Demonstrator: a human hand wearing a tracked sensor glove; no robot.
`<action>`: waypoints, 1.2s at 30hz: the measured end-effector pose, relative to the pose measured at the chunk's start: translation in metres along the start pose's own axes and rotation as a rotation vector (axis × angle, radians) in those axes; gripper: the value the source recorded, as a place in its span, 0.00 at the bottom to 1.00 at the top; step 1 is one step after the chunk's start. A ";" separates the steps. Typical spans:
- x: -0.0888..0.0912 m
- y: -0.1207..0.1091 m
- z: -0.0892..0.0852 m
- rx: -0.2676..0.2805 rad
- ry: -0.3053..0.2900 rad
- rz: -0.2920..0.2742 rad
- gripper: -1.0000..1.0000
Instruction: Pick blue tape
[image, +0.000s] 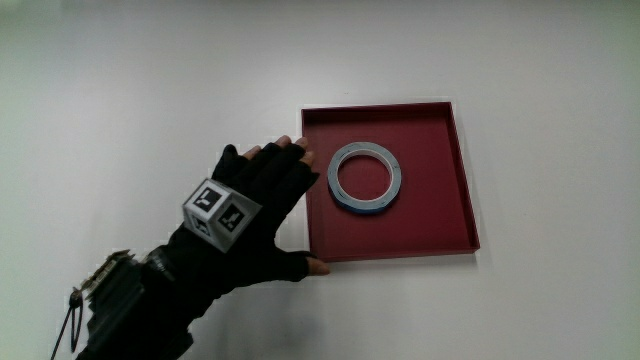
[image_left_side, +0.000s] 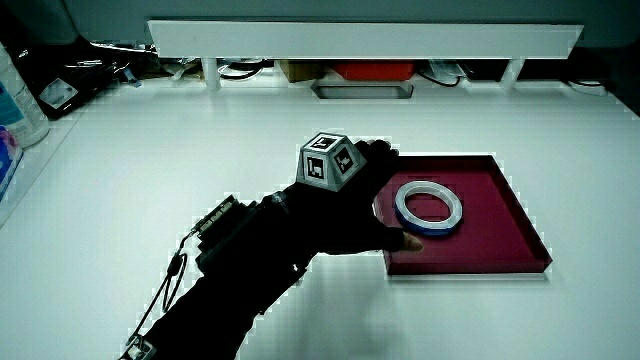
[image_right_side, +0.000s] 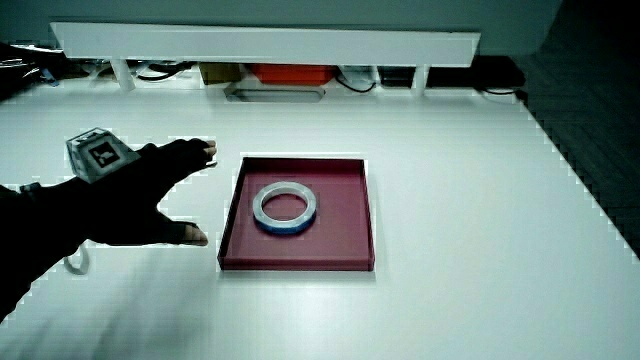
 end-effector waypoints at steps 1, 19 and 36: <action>0.002 0.004 -0.002 0.018 0.014 -0.031 0.50; 0.015 0.057 -0.045 -0.105 0.061 0.012 0.50; 0.023 0.092 -0.072 -0.130 0.099 0.029 0.50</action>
